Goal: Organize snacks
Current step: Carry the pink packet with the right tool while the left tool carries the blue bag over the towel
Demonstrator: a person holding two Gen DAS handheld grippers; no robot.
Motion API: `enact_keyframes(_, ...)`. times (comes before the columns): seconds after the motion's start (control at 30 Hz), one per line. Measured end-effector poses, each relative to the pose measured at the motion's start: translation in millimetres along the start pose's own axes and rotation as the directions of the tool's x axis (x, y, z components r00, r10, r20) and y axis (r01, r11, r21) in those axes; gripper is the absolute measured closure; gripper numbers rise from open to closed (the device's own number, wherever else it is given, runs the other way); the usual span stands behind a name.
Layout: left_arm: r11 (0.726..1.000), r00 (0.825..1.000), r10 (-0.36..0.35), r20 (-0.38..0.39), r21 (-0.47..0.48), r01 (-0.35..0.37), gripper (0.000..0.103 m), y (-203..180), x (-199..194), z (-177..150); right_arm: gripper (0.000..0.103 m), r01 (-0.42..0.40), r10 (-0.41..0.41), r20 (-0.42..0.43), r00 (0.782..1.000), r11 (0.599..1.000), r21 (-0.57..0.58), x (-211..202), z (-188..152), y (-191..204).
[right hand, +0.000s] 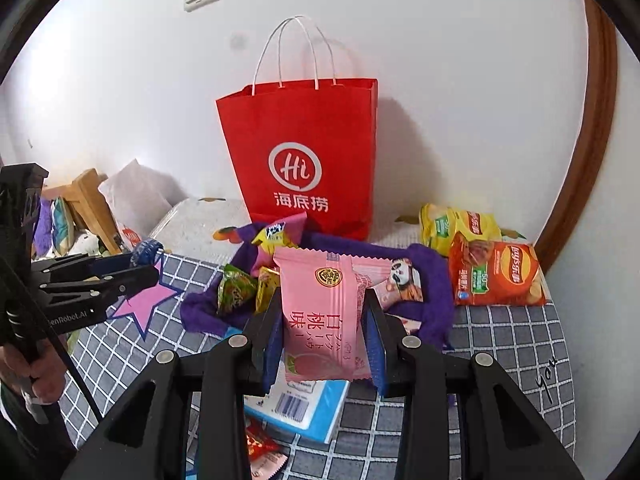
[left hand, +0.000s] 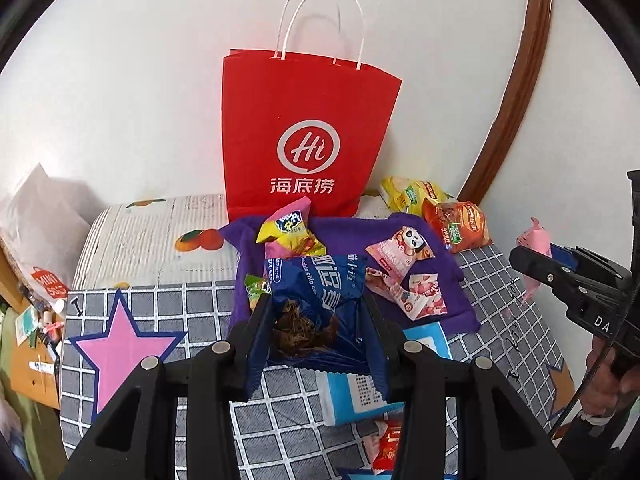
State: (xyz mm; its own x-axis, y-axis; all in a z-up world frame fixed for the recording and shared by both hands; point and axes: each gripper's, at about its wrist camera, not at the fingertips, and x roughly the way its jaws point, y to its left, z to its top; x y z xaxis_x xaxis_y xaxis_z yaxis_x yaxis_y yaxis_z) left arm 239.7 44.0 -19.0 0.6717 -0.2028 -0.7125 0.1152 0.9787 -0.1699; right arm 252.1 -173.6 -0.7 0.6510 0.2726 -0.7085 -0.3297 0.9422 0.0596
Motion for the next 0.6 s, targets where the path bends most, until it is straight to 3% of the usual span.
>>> enact_keyframes(0.6, 0.999, 1.000, -0.024, -0.005, -0.029, 0.024, 0.063, 8, 46, 29, 0.067, -0.016, 0.016, -0.010, 1.000, 1.000, -0.015, 41, 30, 1)
